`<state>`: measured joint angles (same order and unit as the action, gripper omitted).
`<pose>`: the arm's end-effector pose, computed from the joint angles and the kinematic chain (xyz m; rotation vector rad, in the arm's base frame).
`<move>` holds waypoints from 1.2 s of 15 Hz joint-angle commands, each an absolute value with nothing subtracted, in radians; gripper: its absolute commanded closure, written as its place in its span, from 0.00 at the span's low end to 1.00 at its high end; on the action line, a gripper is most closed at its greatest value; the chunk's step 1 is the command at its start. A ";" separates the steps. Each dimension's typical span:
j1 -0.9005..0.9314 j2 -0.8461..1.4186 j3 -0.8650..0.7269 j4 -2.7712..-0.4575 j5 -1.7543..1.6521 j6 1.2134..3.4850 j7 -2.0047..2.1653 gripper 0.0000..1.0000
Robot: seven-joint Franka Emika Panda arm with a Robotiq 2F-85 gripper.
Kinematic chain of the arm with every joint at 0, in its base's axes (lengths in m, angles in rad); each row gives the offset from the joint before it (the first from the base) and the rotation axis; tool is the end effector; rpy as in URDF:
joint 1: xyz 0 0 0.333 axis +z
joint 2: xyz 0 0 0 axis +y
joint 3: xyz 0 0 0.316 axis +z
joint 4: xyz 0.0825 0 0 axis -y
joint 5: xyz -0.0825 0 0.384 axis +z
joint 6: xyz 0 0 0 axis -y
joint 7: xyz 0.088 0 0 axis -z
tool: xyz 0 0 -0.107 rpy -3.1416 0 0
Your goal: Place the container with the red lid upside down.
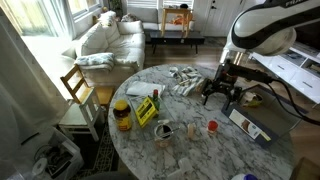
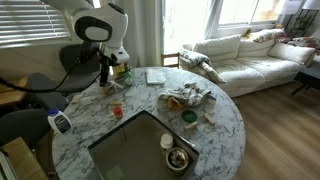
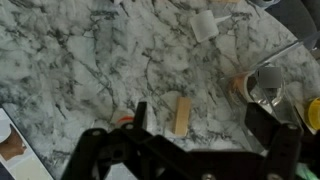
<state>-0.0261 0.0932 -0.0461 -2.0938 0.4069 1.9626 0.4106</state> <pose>0.5381 -0.0128 0.3657 -2.6432 0.9392 0.3936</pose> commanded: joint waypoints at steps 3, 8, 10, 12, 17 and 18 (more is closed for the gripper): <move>-0.027 0.138 -0.061 -2.101 0.307 1.988 0.551 0.00; -0.037 0.243 -0.088 -2.120 0.279 2.006 0.574 0.00; -0.041 0.287 -0.096 -2.129 0.301 2.063 0.565 0.00; -0.039 0.318 -0.102 -2.139 0.304 2.138 0.575 0.00; -0.041 0.374 -0.106 -2.144 0.334 2.282 0.577 0.00; -0.043 0.382 -0.104 -2.145 0.345 2.301 0.572 0.00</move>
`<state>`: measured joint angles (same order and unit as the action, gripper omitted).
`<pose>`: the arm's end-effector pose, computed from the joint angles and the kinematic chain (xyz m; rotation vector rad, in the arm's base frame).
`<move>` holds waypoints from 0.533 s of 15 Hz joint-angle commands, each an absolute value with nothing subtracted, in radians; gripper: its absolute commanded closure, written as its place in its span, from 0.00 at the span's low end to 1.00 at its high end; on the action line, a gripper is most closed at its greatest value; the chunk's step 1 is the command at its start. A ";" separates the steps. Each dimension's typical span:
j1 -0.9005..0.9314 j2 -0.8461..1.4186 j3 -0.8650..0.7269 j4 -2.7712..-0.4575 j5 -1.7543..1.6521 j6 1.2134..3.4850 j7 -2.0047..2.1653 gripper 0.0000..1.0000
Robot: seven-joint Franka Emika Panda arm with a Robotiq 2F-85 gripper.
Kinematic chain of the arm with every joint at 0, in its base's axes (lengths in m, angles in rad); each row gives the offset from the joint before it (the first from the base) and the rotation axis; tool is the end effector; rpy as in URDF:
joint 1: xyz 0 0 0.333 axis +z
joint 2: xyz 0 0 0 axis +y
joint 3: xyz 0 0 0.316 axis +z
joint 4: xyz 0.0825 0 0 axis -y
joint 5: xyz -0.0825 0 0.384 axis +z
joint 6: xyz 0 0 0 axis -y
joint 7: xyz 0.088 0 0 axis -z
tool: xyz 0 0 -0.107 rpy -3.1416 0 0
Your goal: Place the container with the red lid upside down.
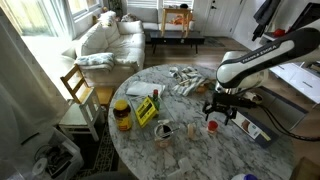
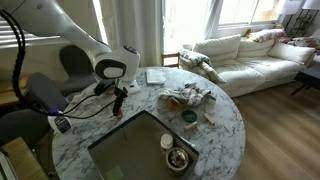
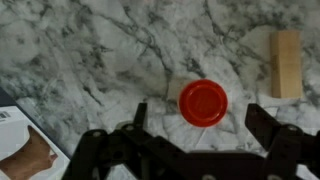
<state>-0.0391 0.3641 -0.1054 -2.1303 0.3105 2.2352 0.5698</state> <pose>0.5415 -0.0701 0.2179 -2.6675 1.3478 0.4268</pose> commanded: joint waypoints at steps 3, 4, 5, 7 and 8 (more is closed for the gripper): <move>-0.044 0.403 -0.105 -2.143 0.365 2.327 0.579 0.09; -0.048 0.408 -0.105 -2.143 0.375 2.330 0.576 0.20; -0.050 0.412 -0.104 -2.143 0.383 2.331 0.573 0.29; -0.058 0.419 -0.099 -2.140 0.408 2.325 0.562 0.47; -0.066 0.422 -0.093 -2.138 0.427 2.318 0.547 0.56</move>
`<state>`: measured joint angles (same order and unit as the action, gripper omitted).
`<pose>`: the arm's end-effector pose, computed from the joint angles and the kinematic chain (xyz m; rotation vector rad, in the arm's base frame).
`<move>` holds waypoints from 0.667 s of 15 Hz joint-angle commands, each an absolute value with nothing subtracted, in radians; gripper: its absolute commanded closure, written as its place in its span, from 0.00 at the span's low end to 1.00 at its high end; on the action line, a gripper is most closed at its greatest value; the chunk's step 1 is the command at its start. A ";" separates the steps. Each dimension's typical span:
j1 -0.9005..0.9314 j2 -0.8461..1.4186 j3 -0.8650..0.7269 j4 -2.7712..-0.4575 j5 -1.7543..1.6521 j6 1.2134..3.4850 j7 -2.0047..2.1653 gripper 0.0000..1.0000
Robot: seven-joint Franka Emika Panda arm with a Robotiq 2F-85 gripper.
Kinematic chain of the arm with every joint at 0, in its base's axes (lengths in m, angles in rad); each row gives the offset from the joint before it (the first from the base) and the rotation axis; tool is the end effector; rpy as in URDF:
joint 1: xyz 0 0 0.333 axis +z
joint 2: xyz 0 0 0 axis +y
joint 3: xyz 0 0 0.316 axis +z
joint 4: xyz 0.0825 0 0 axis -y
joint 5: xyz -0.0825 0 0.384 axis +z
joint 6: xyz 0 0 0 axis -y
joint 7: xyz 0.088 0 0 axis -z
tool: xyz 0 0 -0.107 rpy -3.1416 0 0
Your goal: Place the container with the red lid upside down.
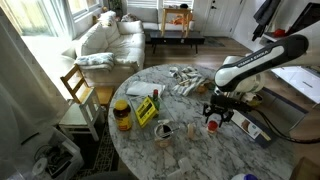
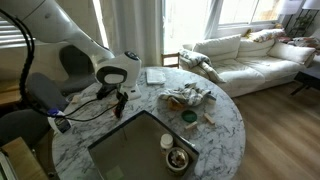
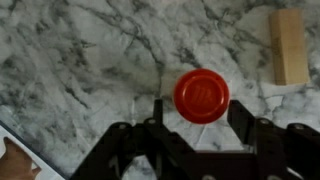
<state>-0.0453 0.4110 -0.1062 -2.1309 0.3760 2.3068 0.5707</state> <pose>0.5435 -0.0764 0.1965 -2.5975 1.4257 0.3908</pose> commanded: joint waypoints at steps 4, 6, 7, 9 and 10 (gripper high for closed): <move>-0.073 0.426 -0.091 -2.133 0.467 2.301 0.550 0.77; -0.056 0.418 -0.103 -2.132 0.448 2.291 0.598 0.77; -0.042 0.409 -0.111 -2.132 0.427 2.289 0.635 0.77; -0.010 0.395 -0.126 -2.135 0.381 2.297 0.730 0.77; 0.010 0.388 -0.134 -2.133 0.344 2.296 0.787 0.77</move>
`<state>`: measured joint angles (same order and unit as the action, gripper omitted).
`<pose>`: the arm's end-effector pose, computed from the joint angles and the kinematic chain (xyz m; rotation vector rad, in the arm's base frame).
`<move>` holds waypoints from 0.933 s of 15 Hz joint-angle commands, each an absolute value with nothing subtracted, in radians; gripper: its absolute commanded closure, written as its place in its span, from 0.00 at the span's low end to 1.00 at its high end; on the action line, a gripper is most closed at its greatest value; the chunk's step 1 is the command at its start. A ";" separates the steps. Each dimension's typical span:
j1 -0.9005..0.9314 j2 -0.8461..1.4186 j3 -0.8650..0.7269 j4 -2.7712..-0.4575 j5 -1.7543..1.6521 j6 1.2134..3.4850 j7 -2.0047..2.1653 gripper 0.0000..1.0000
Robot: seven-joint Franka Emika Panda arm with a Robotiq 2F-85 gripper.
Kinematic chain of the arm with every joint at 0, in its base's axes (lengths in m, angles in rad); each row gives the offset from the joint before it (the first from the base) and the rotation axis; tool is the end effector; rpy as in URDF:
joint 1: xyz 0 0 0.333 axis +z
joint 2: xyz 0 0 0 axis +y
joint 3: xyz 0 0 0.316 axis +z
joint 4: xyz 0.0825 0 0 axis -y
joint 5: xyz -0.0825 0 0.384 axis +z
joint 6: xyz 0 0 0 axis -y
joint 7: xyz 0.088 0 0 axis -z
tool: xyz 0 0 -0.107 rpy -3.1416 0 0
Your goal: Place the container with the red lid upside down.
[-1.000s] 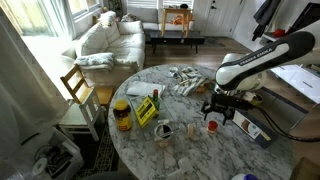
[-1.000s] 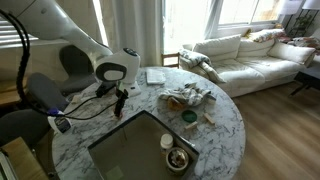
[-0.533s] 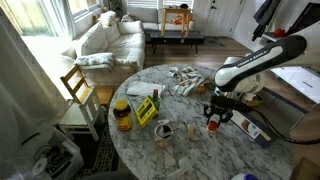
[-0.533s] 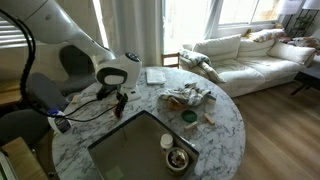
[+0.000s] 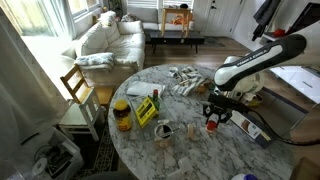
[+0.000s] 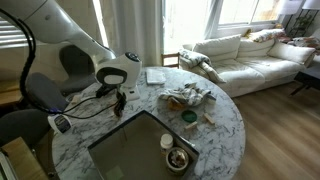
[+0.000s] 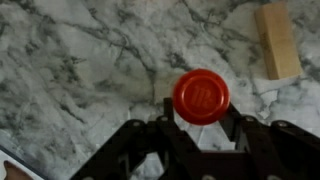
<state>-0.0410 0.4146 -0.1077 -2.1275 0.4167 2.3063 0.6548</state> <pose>0.5448 -0.0743 0.1958 -2.5000 1.5608 0.4070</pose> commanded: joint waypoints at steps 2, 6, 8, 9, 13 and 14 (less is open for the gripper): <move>0.061 0.374 -0.157 -2.125 0.230 2.295 0.931 0.77; 0.146 0.358 -0.194 -2.101 -0.041 2.227 1.227 0.77; 0.170 0.358 -0.195 -2.082 -0.159 2.156 1.340 0.77; 0.176 0.363 -0.193 -2.073 -0.214 2.124 1.388 0.77; 0.171 0.386 -0.172 -2.056 -0.346 2.063 1.517 0.77; 0.167 0.392 -0.168 -2.057 -0.362 2.077 1.539 0.77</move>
